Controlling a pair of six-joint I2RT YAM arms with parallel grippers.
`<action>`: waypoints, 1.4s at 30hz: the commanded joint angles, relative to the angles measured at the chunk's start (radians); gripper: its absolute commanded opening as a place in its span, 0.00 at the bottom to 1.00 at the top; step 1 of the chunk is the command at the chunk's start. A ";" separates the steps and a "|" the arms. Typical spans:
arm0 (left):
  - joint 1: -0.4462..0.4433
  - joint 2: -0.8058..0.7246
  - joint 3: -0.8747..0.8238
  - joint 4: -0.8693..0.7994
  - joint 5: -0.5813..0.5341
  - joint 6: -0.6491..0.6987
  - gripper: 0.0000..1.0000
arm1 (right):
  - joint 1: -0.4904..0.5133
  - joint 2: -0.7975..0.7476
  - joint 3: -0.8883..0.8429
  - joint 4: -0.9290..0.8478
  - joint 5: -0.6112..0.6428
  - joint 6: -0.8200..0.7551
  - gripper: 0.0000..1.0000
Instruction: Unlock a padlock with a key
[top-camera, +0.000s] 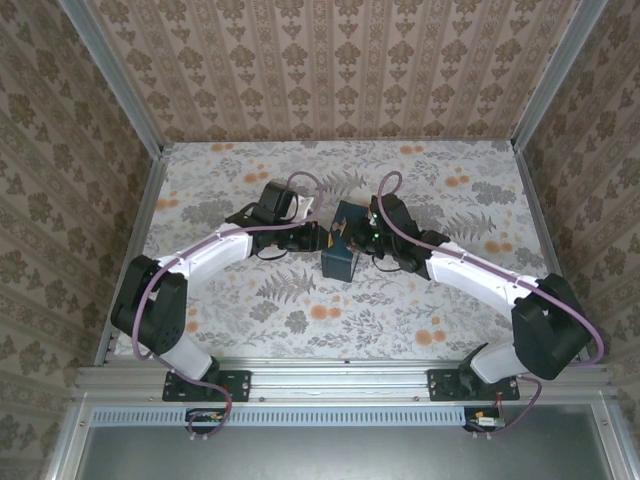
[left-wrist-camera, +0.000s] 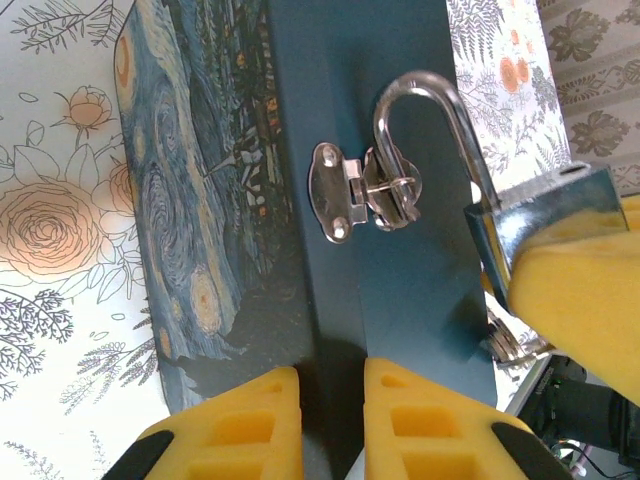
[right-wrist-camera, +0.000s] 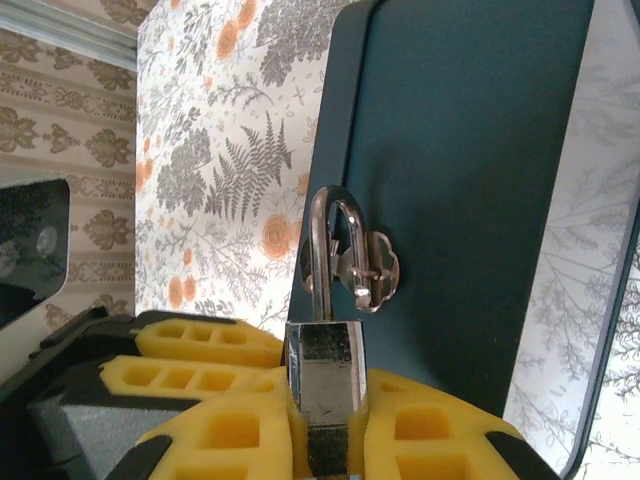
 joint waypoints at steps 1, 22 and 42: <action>-0.022 0.036 -0.035 -0.080 0.020 -0.001 0.18 | -0.008 0.038 0.032 0.028 0.084 -0.011 0.01; 0.047 0.030 0.005 -0.077 -0.012 -0.008 0.21 | -0.254 -0.143 0.017 -0.167 -0.017 -0.247 0.13; -0.011 0.047 0.047 -0.101 -0.052 -0.040 0.21 | -0.481 -0.085 -0.210 -0.118 -0.095 -0.378 0.46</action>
